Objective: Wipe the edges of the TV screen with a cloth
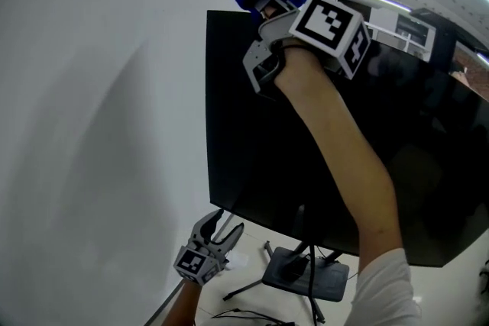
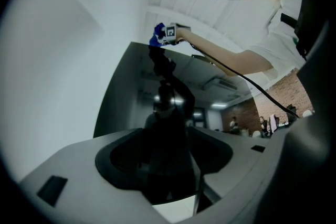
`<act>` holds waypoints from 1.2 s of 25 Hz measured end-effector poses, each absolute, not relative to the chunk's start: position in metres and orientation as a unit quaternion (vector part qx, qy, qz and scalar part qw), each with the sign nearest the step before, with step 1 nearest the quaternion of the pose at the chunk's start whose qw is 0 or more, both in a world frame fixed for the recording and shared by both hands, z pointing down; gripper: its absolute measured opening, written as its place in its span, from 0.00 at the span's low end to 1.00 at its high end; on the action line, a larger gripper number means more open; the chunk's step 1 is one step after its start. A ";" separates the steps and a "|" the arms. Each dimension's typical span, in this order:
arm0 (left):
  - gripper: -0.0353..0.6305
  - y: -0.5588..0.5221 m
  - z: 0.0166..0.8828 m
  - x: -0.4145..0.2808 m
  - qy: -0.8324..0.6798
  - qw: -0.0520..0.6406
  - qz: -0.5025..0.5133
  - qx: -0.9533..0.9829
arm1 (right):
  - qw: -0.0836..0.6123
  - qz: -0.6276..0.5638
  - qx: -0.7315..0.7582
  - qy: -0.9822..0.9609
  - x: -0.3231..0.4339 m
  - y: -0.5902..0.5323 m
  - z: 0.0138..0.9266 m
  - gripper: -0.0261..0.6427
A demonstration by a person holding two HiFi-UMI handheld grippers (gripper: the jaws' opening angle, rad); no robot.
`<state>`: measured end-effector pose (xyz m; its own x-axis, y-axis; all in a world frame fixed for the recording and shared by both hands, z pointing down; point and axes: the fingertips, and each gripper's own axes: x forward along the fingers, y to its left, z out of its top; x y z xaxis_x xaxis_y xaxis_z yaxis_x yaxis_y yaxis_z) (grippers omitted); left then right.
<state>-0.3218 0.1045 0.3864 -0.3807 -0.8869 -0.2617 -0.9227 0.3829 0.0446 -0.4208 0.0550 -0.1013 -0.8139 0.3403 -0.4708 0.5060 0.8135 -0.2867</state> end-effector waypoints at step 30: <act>0.43 -0.215 0.382 -0.015 0.533 0.065 0.086 -0.839 | 0.344 -0.171 -0.195 0.902 0.065 -0.430 -0.055 0.14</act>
